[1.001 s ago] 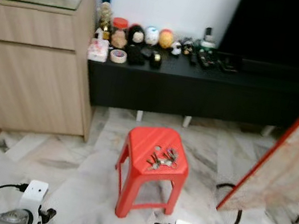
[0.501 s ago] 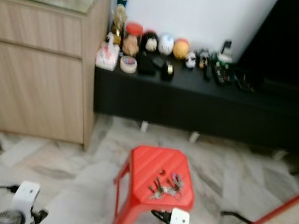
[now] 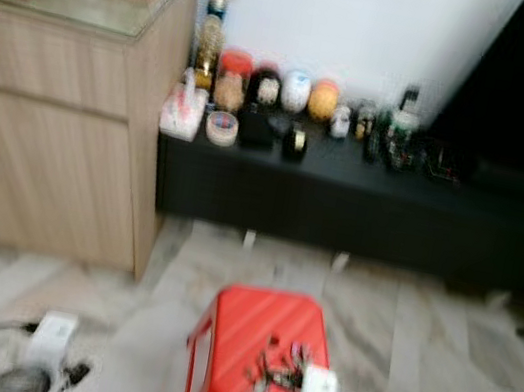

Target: Hang keys on a hook

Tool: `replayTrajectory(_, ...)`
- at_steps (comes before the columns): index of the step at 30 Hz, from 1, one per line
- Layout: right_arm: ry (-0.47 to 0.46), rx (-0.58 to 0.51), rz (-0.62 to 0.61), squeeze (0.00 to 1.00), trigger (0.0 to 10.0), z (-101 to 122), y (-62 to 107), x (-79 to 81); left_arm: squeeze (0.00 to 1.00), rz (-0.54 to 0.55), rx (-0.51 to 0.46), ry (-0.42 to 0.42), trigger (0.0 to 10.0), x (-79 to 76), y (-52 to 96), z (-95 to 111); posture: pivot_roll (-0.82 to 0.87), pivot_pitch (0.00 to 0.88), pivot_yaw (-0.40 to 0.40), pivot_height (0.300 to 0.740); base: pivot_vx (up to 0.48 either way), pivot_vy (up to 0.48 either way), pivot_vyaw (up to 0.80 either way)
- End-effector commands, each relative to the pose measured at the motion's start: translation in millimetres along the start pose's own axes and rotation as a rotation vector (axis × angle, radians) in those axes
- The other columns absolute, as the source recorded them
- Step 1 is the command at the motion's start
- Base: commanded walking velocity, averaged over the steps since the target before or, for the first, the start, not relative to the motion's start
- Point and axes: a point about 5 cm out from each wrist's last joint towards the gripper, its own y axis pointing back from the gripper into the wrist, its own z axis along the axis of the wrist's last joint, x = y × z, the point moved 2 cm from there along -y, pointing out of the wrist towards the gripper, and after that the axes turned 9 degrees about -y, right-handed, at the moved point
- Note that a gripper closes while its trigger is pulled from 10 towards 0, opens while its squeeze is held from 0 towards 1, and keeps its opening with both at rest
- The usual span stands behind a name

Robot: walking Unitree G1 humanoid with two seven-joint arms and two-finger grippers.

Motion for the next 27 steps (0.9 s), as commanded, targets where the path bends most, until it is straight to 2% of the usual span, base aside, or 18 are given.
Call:
replayTrajectory(1, -0.027, -0.008, -0.039, 0.0, 10.0, -4, 3.3, -17.4, 0.0, -0.017, -0.035, 0.026, 10.0, -10.8, 0.5, 2, 0.13, 0.0, -0.149, 0.736, 0.0, 0.0, 0.0)
replayTrajectory(3, -0.028, -0.048, -0.022, 0.0, 10.0, -1, 3.9, -16.9, 0.0, 0.006, -0.095, 0.066, 10.0, -9.8, 1.7, 6, 0.13, 0.0, -0.15, 0.736, 0.0, 0.0, 0.0)
replayTrajectory(9, -0.061, -0.131, -0.001, 0.0, 10.0, 5, 5.9, -16.5, 0.0, 0.034, -0.197, 0.055, 10.0, -7.7, 4.8, 13, 0.12, 0.0, -0.141, 0.736, 0.0, 0.0, 0.0)
replayTrajectory(10, -0.019, -0.164, 0.017, 0.0, 10.0, 8, 6.9, -15.5, 0.0, 0.063, -0.348, 0.036, 10.0, 16.1, 10.4, 33, 0.11, 0.0, -0.138, 0.736, 0.0, 0.0, 0.0)
replayTrajectory(11, -0.019, -0.164, 0.017, 0.0, 10.0, 8, 6.9, -15.5, 0.0, 0.063, -0.348, 0.036, 10.0, 16.1, 10.4, 33, 0.11, 0.0, -0.138, 0.736, 0.0, 0.0, 0.0)
replayTrajectory(12, 0.002, -0.263, 0.049, 0.0, 10.0, 32, 6.3, -11.5, 0.0, 0.113, -0.59, -0.137, 10.0, 29.9, 26.4, 57, 0.11, 0.0, -0.133, 0.736, 0.0, 0.0, 0.0)
replayTrajectory(13, 0.011, -0.36, 0.074, 0.0, 10.0, 62, 6.5, -7.2, 0.0, 0.113, -0.652, -0.179, 10.0, 30.7, 30.9, 63, 0.1, 0.0, -0.133, 0.736, 0.0, 0.0, 0.0)
replayTrajectory(14, 0.021, -0.488, 0.105, 0.0, 10.0, 99, 10.7, -1.5, 0.0, 0.072, -0.573, -0.067, 10.0, 26.9, 23.6, 65, 0.1, 0.0, -0.133, 0.736, 0.0, 0.0, 0.0)
replayTrajectory(15, 0.022, -0.516, 0.112, 0.0, 10.0, 106, 12.3, -0.6, 0.0, 0.058, -0.573, -0.038, 10.0, 24.6, 23.6, 68, 0.1, 0.0, -0.135, 0.736, 0.0, 0.0, 0.0)
replayTrajectory(19, 0.011, -0.578, 0.111, 0.0, 10.0, 110, 18.0, -3.4, 0.0, 0.062, -0.746, 0.0, 10.0, 22.6, 42.7, 88, 0.11, 0.0, -0.14, 0.736, 0.0, 0.0, 0.0)
replayTrajectory(24, 0.018, -0.628, 0.113, 0.0, 10.0, 111, 22.4, -3.5, 0.0, 0.051, -0.827, -0.004, 10.0, 19.3, 54.1, 93, 0.1, 0.0, -0.136, 0.736, 0.0, 0.0, 0.0)
replayTrajectory(27, 0.007, -0.662, 0.12, 0.0, 10.0, 112, 27.8, -3.0, 0.0, -0.001, -0.852, -0.016, 10.0, 12.8, 65.0, 98, 0.1, 0.0, -0.134, 0.736, 0.0, 0.0, 0.0)
